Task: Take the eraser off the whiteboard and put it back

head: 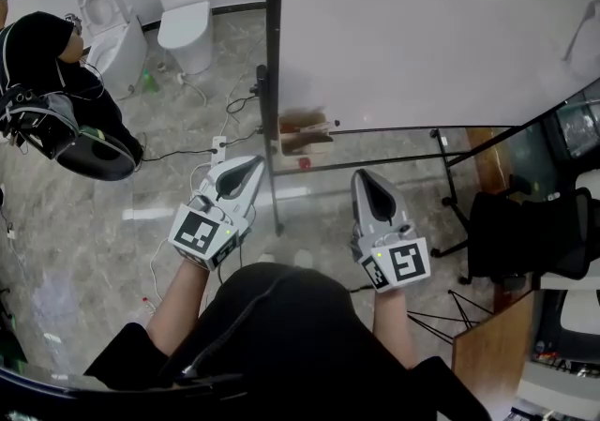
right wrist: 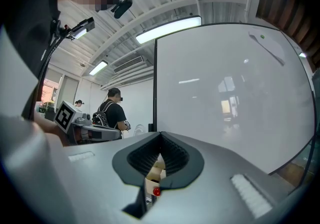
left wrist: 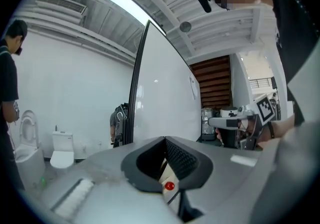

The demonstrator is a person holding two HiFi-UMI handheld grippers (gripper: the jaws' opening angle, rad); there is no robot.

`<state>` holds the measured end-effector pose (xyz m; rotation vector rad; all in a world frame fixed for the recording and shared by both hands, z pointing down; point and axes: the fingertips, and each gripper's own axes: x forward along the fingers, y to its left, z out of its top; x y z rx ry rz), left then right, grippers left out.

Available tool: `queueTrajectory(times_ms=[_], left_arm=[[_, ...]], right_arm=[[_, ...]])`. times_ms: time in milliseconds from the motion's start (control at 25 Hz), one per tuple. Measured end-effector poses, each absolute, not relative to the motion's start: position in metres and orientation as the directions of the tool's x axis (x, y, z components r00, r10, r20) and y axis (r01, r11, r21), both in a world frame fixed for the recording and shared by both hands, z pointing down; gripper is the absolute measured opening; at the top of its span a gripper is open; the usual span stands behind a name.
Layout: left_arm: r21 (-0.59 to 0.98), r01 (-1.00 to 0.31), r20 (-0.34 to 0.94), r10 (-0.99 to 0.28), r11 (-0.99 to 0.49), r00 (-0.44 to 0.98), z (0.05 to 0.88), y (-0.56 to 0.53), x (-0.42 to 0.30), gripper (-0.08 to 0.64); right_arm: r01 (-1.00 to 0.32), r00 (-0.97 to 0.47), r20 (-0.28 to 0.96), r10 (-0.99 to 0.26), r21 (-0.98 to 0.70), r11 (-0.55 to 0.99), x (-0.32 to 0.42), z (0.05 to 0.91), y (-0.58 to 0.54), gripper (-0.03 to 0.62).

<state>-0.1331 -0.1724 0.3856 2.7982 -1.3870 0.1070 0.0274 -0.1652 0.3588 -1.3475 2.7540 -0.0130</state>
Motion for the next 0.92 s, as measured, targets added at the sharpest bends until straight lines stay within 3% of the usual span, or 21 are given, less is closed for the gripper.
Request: queueTrajectory(times_ms=[280, 920], left_arm=[[0.046, -0.804, 0.034, -0.804, -0.593, 0.594, 0.3774, -0.1714, -0.1330, 0.006], [0.015, -0.795, 0.057, -0.793, -0.606, 0.606, 0.3867, -0.1711, -0.1370, 0.006]], right_arm=[[-0.794, -0.604, -0.060, -0.795, -0.040, 0.606, 0.0279, 0.3596, -0.1637, 0.009], [-0.793, -0.606, -0.054, -0.794, -0.031, 0.608, 0.0261, 0.3586, -0.1618, 0.009]])
